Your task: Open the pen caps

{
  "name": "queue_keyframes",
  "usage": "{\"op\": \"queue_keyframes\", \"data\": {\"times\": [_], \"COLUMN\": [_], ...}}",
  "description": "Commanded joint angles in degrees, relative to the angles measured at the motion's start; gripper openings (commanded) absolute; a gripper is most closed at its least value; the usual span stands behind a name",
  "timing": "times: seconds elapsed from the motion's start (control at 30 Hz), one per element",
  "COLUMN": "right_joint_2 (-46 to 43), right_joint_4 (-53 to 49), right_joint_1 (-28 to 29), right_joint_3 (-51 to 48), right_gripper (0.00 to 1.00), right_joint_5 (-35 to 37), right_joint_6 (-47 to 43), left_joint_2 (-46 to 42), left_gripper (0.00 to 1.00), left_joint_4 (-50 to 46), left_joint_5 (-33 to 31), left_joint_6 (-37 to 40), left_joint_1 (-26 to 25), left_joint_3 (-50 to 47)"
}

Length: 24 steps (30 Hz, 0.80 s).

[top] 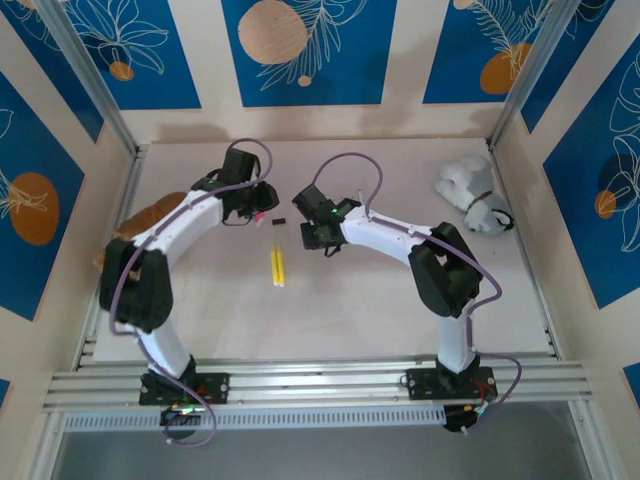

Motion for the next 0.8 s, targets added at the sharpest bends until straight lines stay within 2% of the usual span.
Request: {"op": "queue_keyframes", "data": {"times": [0.0, 0.13, 0.27, 0.53, 0.77], "right_joint_2": [0.17, 3.03, 7.68, 11.82, 10.67], "right_joint_4": [0.31, -0.33, -2.10, -3.96, -2.49], "right_joint_1": [2.61, 5.54, 7.36, 9.49, 10.53], "right_joint_3": [-0.64, 1.97, 6.45, 10.27, 7.91], "right_gripper": [0.41, 0.40, 0.33, 0.33, 0.32], "right_joint_5": [-2.75, -3.23, -3.72, -4.21, -3.36], "right_joint_6": [2.16, 2.82, 2.99, 3.22, 4.14], "left_joint_2": [-6.69, -14.62, -19.95, -22.78, -22.76], "left_gripper": [0.27, 0.28, 0.29, 0.29, 0.29], "left_joint_4": [1.29, 0.82, 0.30, -0.23, 1.85], "left_joint_5": [-1.79, -3.33, -3.65, -4.11, -2.95], "left_joint_6": [-1.09, -0.60, -0.34, 0.87, 0.49], "left_joint_1": [-0.32, -0.32, -0.34, -0.15, -0.14], "left_joint_3": [-5.47, -11.13, -14.97, -18.84, -21.31]}}
